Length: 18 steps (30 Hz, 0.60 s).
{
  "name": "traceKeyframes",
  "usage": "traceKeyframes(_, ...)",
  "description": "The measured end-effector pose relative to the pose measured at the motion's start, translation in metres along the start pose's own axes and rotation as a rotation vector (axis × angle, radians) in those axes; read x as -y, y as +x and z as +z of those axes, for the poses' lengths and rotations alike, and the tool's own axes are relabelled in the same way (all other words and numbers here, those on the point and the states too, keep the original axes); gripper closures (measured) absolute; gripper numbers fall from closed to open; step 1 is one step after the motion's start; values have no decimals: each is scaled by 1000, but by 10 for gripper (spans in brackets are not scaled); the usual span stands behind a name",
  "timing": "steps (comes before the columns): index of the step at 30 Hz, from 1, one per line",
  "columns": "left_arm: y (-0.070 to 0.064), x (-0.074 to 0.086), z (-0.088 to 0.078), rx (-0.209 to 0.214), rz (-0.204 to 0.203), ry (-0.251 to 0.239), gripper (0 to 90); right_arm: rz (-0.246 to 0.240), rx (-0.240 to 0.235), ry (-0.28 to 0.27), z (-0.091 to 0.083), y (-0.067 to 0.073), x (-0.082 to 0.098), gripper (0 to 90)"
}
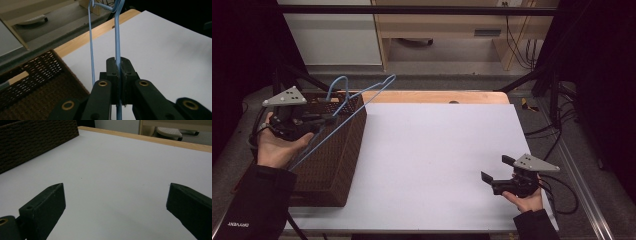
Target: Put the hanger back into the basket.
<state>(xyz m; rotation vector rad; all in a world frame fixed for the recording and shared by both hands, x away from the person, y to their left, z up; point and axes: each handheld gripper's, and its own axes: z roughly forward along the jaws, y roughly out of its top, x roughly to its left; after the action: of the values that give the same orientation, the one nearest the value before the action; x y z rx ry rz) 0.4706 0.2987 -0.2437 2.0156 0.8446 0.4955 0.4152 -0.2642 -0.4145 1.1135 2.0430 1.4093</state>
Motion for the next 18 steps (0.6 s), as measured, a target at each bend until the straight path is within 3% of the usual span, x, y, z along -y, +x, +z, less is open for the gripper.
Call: traceKeyframes(18, 52, 38, -20, -54, -51, -4, 873, -1, 10, 1, -2, -2, 0, 26)
